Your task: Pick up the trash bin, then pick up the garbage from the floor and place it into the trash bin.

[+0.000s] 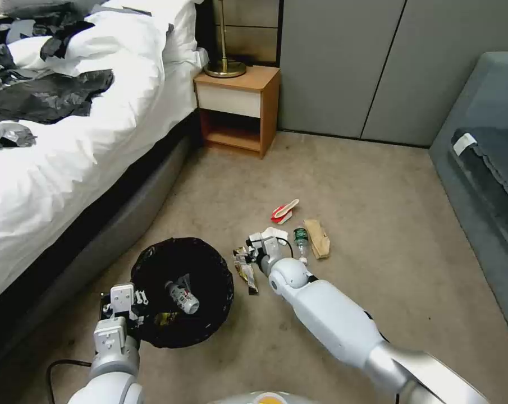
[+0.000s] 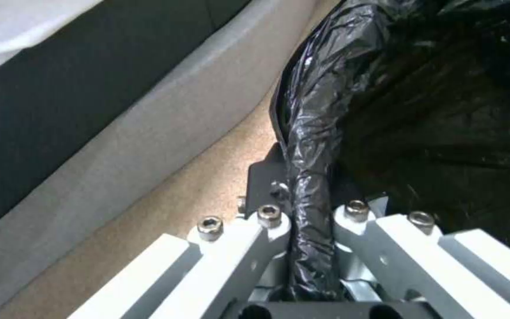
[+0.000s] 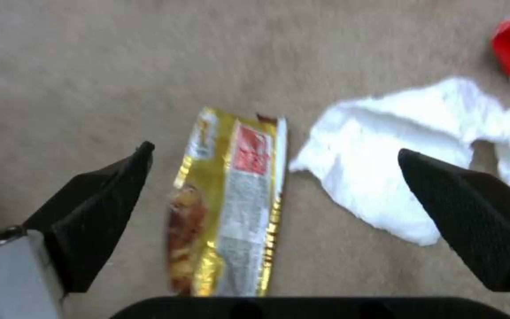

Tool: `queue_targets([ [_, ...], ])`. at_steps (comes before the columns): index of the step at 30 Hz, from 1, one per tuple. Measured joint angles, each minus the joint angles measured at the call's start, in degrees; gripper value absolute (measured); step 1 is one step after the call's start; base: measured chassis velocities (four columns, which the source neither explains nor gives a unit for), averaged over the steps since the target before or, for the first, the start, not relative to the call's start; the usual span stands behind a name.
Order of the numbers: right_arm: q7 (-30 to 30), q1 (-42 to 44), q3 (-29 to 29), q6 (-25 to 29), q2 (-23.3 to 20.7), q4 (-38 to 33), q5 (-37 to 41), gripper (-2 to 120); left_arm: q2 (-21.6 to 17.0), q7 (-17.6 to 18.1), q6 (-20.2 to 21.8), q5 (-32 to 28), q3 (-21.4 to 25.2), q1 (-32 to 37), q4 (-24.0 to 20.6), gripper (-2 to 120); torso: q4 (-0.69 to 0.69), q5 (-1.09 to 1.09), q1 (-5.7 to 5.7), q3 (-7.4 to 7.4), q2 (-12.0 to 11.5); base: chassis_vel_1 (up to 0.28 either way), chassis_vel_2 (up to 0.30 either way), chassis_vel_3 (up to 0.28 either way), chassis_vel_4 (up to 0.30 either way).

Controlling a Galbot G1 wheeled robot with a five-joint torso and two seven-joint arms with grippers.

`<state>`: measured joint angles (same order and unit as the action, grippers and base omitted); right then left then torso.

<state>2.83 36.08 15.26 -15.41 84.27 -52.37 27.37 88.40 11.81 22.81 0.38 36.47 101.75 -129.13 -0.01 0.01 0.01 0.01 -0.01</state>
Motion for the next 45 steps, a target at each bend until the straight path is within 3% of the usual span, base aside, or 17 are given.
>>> queue_targets([
  [8, -6.34, -2.21, -8.97, 5.88, 7.76, 16.5, -13.55, 100, 0.83, 0.06, -0.04, 2.13, -0.81, 1.52, -0.23, 1, 0.02, 0.0, 0.0, -0.01, 0.0, 0.0, 0.0, 0.0, 0.0],
  [11, -7.92, -2.34, -12.41, 7.37, 8.18, 20.23, -16.97, 100, 0.98, 0.1, -0.23, 2.68, -1.01, 2.17, -0.23, 1, 0.01, -0.02, 0.0, -0.01, 0.0, 0.0, 0.0, 0.0, 0.0],
  [24, -12.78, -2.26, -21.97, 10.03, 8.03, 25.64, -24.99, 100, 1.21, 0.11, -0.7, 4.56, -2.08, 3.33, 0.56, 1, 0.0, -0.01, 0.0, -0.01, 0.0, 0.0, 0.0, 0.0, 0.0],
  [30, -13.33, -2.31, -23.13, 10.7, 7.99, 26.13, -26.19, 100, 1.03, 0.11, -0.78, 4.57, -1.81, 3.63, 0.57, 1, 0.01, 0.0, -0.01, -0.01, 0.0, 0.0, 0.0, 0.0, 0.0],
  [45, -11.88, 0.34, -17.89, 7.48, 7.9, 15.57, -24.42, 100, 1.01, 0.09, -0.7, 5.07, -2.31, 3.03, 0.62, 1, 0.01, -0.01, -0.01, -0.01, 0.01, 0.0, 0.0, 0.0, 0.0],
])
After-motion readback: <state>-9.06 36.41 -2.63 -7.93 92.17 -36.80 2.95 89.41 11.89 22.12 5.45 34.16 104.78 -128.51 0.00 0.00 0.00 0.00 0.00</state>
